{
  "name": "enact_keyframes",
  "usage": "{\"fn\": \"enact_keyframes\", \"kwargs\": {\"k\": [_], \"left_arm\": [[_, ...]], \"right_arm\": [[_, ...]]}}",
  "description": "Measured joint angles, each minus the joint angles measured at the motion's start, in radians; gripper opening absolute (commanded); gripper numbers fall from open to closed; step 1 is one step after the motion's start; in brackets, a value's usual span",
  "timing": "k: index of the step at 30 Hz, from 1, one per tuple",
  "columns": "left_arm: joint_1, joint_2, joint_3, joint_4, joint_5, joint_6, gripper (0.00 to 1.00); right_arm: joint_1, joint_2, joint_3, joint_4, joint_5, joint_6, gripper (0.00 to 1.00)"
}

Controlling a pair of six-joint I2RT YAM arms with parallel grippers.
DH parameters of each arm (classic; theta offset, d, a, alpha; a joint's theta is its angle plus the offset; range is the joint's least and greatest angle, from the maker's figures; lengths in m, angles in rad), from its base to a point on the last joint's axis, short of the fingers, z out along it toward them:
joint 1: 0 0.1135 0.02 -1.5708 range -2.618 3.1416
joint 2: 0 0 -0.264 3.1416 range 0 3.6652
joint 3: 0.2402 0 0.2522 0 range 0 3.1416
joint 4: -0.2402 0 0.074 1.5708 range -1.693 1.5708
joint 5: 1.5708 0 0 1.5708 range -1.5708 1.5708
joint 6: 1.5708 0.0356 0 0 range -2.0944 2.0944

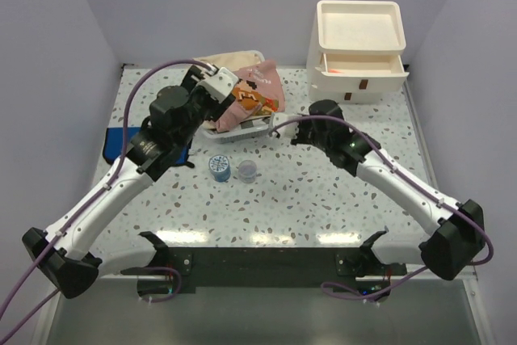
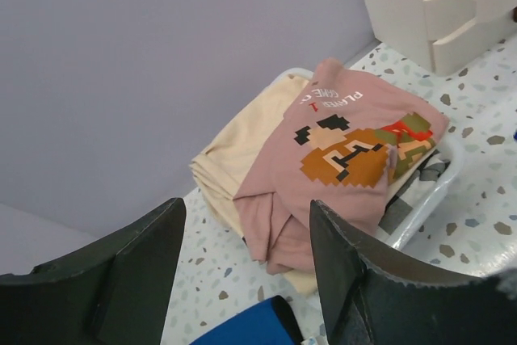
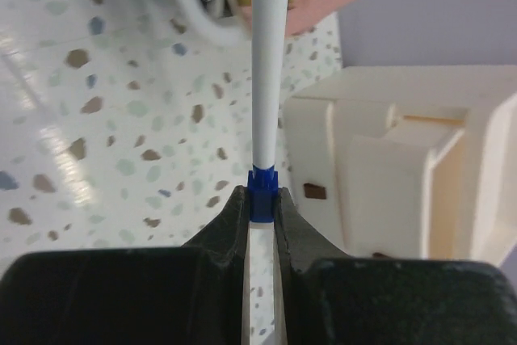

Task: Sort the stationery into containers
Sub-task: Close the pen cap on the pen, then place the pen in the drawer.

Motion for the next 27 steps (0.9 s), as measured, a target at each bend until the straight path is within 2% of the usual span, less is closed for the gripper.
{"fn": "enact_keyframes", "kwargs": {"k": [4,9,18,27], "left_arm": [[0.013,-0.002,-0.035,0.027,-0.009,0.023,0.68],[0.026,-0.014,-0.098,0.066,-0.006,0.036,0.68],[0.027,-0.127,-0.238,0.159,0.003,0.033,0.69],[0.027,-0.241,-0.344,0.197,0.021,0.008,0.69]], "right_arm": [[-0.085,0.080,0.176,-0.019,0.002,-0.067,0.00],[-0.179,0.166,0.296,-0.042,0.070,-0.184,0.00],[-0.244,0.321,0.563,-0.123,0.175,-0.361,0.00],[-0.348,0.595,1.036,-0.320,0.182,-0.511,0.00]]}}
